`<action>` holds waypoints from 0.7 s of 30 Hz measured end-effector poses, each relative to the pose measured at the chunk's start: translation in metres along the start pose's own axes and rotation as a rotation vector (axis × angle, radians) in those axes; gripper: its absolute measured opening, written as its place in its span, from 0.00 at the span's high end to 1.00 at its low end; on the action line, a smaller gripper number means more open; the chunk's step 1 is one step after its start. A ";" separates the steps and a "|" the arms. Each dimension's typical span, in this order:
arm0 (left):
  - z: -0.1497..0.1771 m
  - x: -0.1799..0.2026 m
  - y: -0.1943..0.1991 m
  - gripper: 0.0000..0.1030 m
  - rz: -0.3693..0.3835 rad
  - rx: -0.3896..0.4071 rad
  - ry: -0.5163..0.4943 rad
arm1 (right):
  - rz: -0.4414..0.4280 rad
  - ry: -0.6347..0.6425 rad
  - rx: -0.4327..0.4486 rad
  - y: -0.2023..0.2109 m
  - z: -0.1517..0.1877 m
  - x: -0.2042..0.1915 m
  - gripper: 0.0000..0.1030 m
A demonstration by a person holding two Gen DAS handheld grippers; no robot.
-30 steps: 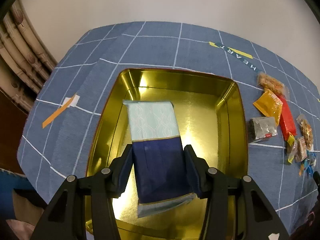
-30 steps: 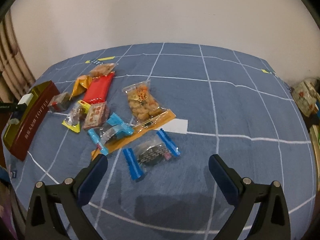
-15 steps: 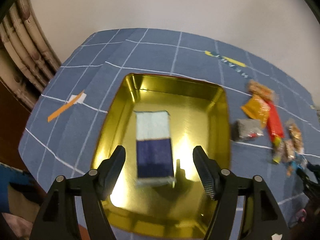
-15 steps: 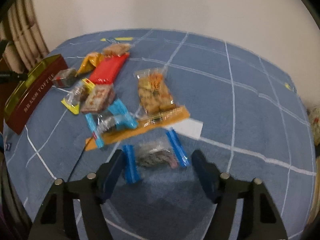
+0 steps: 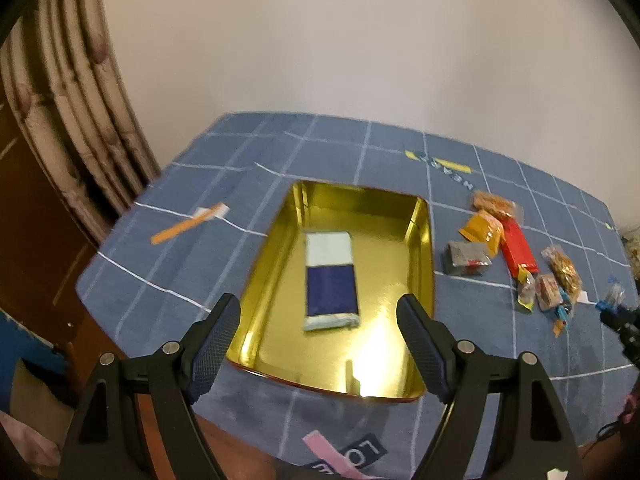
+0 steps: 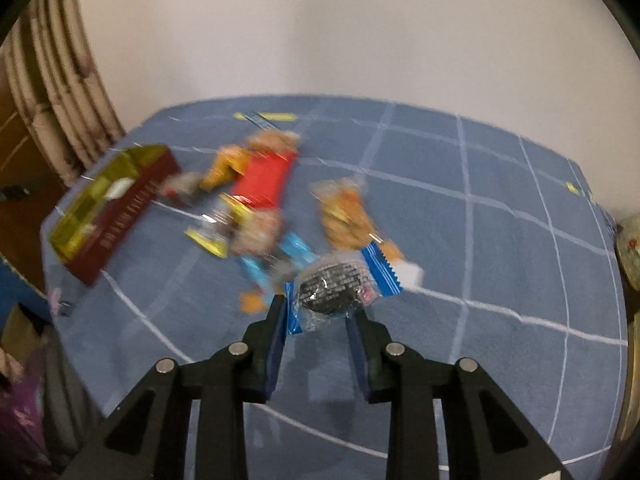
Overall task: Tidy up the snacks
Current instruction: 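Grasp the blue-clipped candy packet with the right gripper and drop it into the tin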
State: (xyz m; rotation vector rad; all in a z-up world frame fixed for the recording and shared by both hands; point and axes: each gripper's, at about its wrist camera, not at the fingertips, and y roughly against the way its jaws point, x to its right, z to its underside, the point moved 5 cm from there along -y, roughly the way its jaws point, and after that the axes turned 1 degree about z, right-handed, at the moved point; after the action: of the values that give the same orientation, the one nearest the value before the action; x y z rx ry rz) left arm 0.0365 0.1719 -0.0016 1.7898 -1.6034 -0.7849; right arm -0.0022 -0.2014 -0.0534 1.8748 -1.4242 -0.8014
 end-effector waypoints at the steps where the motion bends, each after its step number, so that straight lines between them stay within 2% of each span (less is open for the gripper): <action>1: 0.000 -0.004 0.003 0.25 -0.017 0.019 0.003 | -0.010 0.018 0.012 0.004 -0.007 -0.011 0.71; 5: 0.001 -0.021 0.000 0.25 -0.037 0.022 0.029 | -0.113 0.090 0.066 0.016 -0.049 -0.068 0.71; 10: 0.003 -0.042 -0.011 0.25 -0.042 -0.026 0.080 | -0.249 0.169 0.082 -0.002 -0.099 -0.144 0.71; 15: 0.004 -0.054 -0.018 0.25 -0.080 -0.037 0.068 | -0.316 0.268 0.018 -0.053 -0.132 -0.218 0.71; 21: 0.007 -0.062 -0.032 0.25 -0.093 -0.072 0.055 | -0.306 0.292 -0.099 -0.123 -0.151 -0.258 0.71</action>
State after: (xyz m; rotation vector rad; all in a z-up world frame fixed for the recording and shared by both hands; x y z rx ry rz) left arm 0.0454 0.2357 -0.0286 1.8288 -1.4475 -0.8185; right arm 0.1295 0.0937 -0.0362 2.0613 -0.9180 -0.6892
